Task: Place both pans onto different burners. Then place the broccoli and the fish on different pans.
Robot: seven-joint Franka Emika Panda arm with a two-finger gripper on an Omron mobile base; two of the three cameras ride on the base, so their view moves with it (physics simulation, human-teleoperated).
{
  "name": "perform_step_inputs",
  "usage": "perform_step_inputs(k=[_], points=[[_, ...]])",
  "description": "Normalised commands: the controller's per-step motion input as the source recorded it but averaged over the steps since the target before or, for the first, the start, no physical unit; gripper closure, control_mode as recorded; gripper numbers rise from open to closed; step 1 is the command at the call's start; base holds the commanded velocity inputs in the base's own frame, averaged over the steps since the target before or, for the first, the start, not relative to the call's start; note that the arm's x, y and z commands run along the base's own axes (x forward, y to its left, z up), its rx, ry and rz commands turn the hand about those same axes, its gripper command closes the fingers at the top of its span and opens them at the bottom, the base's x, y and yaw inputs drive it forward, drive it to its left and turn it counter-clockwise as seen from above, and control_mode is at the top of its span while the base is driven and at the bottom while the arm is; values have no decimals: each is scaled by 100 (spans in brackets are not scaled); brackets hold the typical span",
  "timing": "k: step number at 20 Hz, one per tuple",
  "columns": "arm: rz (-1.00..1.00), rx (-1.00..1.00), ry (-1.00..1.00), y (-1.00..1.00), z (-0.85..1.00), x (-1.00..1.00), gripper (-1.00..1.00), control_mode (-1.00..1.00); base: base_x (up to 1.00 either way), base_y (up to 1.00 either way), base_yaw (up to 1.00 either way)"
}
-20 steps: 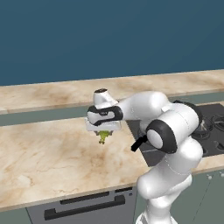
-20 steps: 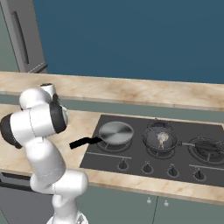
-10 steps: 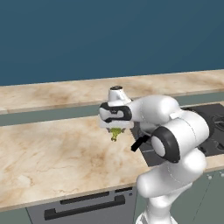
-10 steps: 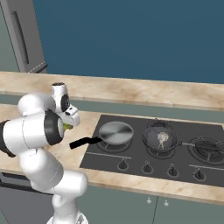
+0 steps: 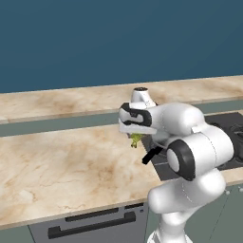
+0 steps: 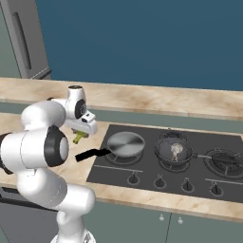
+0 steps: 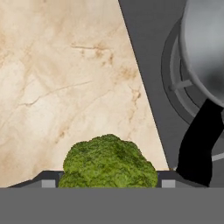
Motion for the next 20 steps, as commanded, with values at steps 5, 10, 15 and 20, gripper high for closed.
perform_step_inputs(k=[5,10,15,20], points=[[0,0,0,-42,0,2,100,-100,0,0,0],[0,0,0,-44,0,0,100,-100,0,0,0],[0,0,0,-40,0,4,100,-100,0,0,0],[0,0,0,-39,0,6,100,-100,0,0,0]])
